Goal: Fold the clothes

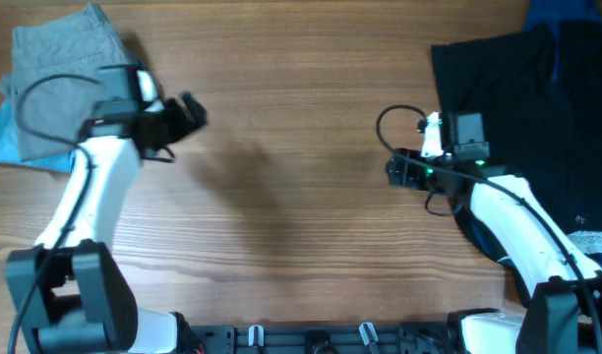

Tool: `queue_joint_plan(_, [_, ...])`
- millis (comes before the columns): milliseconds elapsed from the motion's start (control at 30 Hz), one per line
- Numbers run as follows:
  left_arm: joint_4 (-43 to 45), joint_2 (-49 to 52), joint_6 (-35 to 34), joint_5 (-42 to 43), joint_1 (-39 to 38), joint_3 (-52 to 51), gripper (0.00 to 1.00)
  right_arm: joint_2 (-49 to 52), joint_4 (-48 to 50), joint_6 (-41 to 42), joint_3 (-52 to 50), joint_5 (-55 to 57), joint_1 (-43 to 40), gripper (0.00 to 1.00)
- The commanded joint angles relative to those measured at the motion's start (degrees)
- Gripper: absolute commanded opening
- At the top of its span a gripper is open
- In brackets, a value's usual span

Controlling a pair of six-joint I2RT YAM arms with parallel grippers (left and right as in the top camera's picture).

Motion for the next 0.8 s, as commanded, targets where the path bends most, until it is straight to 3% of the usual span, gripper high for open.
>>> queue_joint_plan(0, [-8.92,-0.98,1.81,-5.60,-7.13,0.39,1.00,-0.68,-5.07,-5.77,5.42,-2.62,-4.39,0.82])
queue_joint_plan(100, [-17.99,-0.98,2.64,-5.77,-9.77,0.42,1.00,-0.68,-12.85,-8.85,8.57,-1.77,-6.97,0.99])
queue_joint_plan(233, [-31.63,-1.01,1.81,-8.87,-10.45,0.42,1.00,-1.09,-21.11,-8.66,10.82,-1.86,-9.27,0.99])
queue_joint_plan(333, [-35.39,-2.19,0.68,-12.87,-10.51,0.42,1.00,-2.45,-23.96,-7.56,10.82,-2.03,-9.90,0.99])
queue_joint_plan(533, [-34.16,-16.52,1.14,-12.87,-10.51,0.37,1.00,-13.84,-25.27,-7.06,10.73,-0.92,-9.94,1.00])
queue_joint_plan(767, [-28.22,-42.84,1.09,-14.36,-11.06,-1.90,1.00,-34.73,-19.58,-3.48,5.86,6.08,-9.94,1.00])
